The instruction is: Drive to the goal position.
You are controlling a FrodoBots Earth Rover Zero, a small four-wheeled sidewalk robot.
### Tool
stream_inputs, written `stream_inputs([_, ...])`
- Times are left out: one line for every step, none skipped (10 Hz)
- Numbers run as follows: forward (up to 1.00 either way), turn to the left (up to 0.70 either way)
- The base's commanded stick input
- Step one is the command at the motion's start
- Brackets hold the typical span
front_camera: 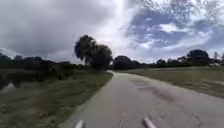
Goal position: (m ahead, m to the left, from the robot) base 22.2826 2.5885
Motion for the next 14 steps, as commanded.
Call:
stream_inputs([0.70,0.00])
stream_inputs([0.70,0.00])
stream_inputs([0.70,0.00])
stream_inputs([0.70,0.00])
stream_inputs([0.70,0.00])
stream_inputs([0.70,0.00])
stream_inputs([0.70,0.00])
stream_inputs([0.70,0.00])
stream_inputs([0.70,0.00])
stream_inputs([0.70,0.00])
stream_inputs([0.70,0.00])
stream_inputs([0.70,0.00])
stream_inputs([0.70,0.00])
stream_inputs([0.70,-0.04])
